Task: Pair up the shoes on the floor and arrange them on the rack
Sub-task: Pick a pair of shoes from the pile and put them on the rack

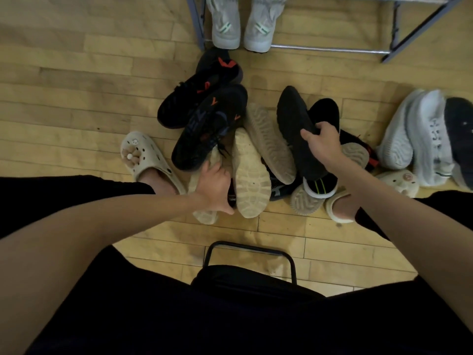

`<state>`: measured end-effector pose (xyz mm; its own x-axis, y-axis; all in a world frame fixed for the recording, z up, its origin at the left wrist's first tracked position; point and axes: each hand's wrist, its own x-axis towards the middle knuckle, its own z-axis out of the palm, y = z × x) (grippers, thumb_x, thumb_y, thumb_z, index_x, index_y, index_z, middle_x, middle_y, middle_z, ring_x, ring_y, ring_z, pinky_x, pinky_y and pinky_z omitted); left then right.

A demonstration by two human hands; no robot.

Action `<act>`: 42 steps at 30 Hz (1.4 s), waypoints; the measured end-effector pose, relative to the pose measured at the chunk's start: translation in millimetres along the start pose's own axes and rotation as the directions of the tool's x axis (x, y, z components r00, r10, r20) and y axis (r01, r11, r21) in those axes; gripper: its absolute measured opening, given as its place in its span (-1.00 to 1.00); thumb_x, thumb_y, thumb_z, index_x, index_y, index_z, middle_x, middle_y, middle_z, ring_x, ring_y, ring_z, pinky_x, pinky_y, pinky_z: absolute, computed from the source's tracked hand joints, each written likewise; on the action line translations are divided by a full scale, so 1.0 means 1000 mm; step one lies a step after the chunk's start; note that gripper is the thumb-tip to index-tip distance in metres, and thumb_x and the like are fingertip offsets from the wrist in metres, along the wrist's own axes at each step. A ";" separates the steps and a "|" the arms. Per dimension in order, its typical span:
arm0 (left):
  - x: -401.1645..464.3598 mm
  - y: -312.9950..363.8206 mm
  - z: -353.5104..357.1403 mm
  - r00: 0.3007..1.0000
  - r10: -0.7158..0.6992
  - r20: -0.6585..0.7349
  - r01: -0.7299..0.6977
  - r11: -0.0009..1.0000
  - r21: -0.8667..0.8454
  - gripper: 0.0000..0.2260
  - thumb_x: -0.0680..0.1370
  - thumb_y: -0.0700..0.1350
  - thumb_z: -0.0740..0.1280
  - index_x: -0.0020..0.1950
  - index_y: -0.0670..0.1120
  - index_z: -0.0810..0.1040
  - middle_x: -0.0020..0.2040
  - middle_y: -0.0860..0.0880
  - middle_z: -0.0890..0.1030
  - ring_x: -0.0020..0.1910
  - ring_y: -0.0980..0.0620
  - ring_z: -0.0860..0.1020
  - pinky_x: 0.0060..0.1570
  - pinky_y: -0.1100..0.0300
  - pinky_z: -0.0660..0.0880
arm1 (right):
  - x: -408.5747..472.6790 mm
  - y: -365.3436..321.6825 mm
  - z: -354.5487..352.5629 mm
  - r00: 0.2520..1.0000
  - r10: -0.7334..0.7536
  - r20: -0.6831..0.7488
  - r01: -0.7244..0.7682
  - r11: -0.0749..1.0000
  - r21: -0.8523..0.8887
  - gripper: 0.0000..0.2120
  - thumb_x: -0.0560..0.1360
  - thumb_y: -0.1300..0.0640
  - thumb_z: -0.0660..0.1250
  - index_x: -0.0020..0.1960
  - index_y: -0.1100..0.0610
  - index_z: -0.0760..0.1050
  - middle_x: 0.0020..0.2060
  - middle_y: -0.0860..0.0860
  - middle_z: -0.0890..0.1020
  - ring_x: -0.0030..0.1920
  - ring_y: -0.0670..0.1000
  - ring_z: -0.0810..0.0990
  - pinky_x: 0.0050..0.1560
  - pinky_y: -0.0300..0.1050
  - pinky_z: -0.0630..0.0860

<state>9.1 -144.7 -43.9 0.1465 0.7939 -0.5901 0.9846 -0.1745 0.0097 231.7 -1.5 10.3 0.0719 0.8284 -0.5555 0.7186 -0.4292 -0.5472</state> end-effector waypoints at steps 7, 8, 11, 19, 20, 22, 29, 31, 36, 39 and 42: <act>-0.022 -0.015 -0.097 0.872 -0.046 0.487 0.353 0.748 -0.562 -0.34 0.37 0.30 0.40 0.25 -0.15 0.44 0.11 -0.07 0.53 0.12 -0.09 0.53 0.09 0.11 0.46 | -0.017 -0.041 -0.037 0.999 0.053 -0.001 -0.052 0.985 0.162 -0.64 0.56 0.12 0.27 0.17 0.41 0.48 0.09 0.27 0.60 0.12 0.26 0.57 0.10 0.14 0.55; -0.027 -0.020 -0.105 0.846 0.017 0.533 0.391 0.659 -0.643 -0.43 0.42 0.24 0.39 0.21 -0.16 0.45 0.11 -0.08 0.55 0.07 -0.10 0.56 0.03 0.14 0.50 | -0.025 -0.045 -0.043 0.998 0.066 -0.002 -0.064 0.982 0.178 -0.65 0.57 0.13 0.26 0.19 0.39 0.46 0.16 0.25 0.58 0.15 0.23 0.56 0.16 0.13 0.53; -0.045 -0.034 -0.130 0.809 0.178 0.561 0.455 0.416 -0.788 -0.63 0.52 0.09 0.35 0.12 -0.20 0.52 0.07 -0.19 0.58 -0.12 -0.06 0.63 -0.17 0.17 0.59 | -0.040 -0.046 -0.059 0.997 0.072 -0.028 -0.065 0.976 0.207 -0.78 0.60 0.14 0.22 0.18 0.25 0.41 0.18 0.19 0.52 0.20 0.17 0.51 0.17 0.03 0.48; -0.078 -0.039 -0.175 0.872 0.230 0.432 0.418 0.111 -0.902 -0.74 0.60 0.00 0.16 0.12 -0.17 0.44 -0.06 -0.17 0.64 -0.17 -0.08 0.64 -0.13 0.14 0.63 | -0.060 -0.035 -0.090 0.985 0.071 -0.155 0.003 0.903 0.430 -0.71 0.62 0.12 0.17 0.24 0.29 0.41 0.01 0.11 0.49 0.12 0.10 0.51 -0.03 -0.10 0.43; -0.080 -0.036 -0.177 0.871 0.244 0.427 0.411 0.116 -0.904 -0.72 0.57 0.01 0.21 0.13 -0.18 0.44 -0.09 -0.15 0.66 -0.19 -0.07 0.66 -0.14 0.14 0.63 | -0.060 -0.033 -0.092 0.981 0.079 -0.178 0.014 0.882 0.470 -0.71 0.62 0.11 0.17 0.23 0.29 0.41 0.03 0.13 0.51 0.11 0.09 0.51 -0.01 -0.07 0.44; -0.083 -0.033 -0.178 0.874 0.274 0.401 0.407 0.038 -0.913 -0.58 0.40 0.01 0.32 0.16 -0.19 0.45 -0.11 -0.16 0.69 -0.20 -0.09 0.68 -0.18 0.11 0.63 | -0.058 -0.027 -0.094 0.971 0.106 -0.214 0.025 0.844 0.535 -0.71 0.61 0.12 0.17 0.19 0.30 0.46 0.10 0.19 0.57 0.12 0.13 0.55 0.04 -0.04 0.47; -0.081 -0.037 -0.158 0.925 0.235 0.300 0.356 -0.252 -0.900 -0.28 0.13 -0.03 0.50 0.24 -0.24 0.45 0.01 -0.26 0.66 -0.06 -0.24 0.66 -0.11 -0.11 0.62 | -0.060 -0.011 -0.086 0.976 0.179 -0.124 -0.055 0.753 0.656 -0.73 0.62 0.14 0.16 0.21 0.25 0.49 0.13 0.16 0.59 0.17 0.15 0.55 0.27 0.10 0.46; -0.079 -0.033 -0.154 0.923 0.223 0.313 0.366 -0.261 -0.893 -0.43 0.25 -0.02 0.33 0.21 -0.25 0.48 0.01 -0.27 0.65 -0.05 -0.26 0.64 -0.03 -0.17 0.59 | -0.062 -0.010 -0.082 0.983 0.173 -0.053 -0.085 0.702 0.707 -0.73 0.63 0.15 0.16 0.25 0.22 0.48 0.15 0.13 0.59 0.18 0.14 0.55 0.28 0.12 0.46; -0.081 -0.031 -0.141 0.918 0.196 0.344 0.386 -0.252 -0.887 -0.43 0.29 -0.09 0.16 0.26 -0.26 0.48 0.05 -0.32 0.63 0.01 -0.34 0.61 0.04 -0.18 0.56 | -0.062 -0.002 -0.082 0.989 0.149 -0.020 -0.076 0.611 0.788 -0.75 0.63 0.14 0.16 0.19 0.15 0.54 0.12 0.09 0.64 0.14 0.12 0.60 0.26 0.13 0.49; -0.079 -0.032 -0.146 0.944 0.155 0.292 0.329 -0.361 -0.873 -0.41 0.15 -0.09 0.28 0.15 -0.27 0.60 0.07 -0.33 0.60 0.03 -0.35 0.59 0.11 -0.20 0.52 | -0.064 -0.001 -0.085 0.994 0.110 -0.013 -0.055 0.591 0.805 -0.80 0.63 0.13 0.16 0.08 0.08 0.56 0.11 0.07 0.64 0.14 0.10 0.61 0.26 0.12 0.49; -0.072 -0.027 -0.158 0.964 0.094 0.249 0.264 -0.439 -0.859 -0.43 0.22 -0.09 0.13 0.17 -0.24 0.56 0.09 -0.30 0.56 0.04 -0.34 0.54 0.20 -0.18 0.39 | -0.067 -0.005 -0.086 0.997 0.073 -0.011 -0.034 0.591 0.806 -0.81 0.62 0.13 0.18 -0.05 0.02 0.55 0.06 0.05 0.64 0.14 0.10 0.60 0.26 0.14 0.49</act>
<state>-12.7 -105.1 126.0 0.2102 0.6041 -0.7687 -0.3115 0.7867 0.5331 282.3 -23.6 104.1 0.1319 0.7990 -0.5868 -0.1357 -0.5718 -0.8091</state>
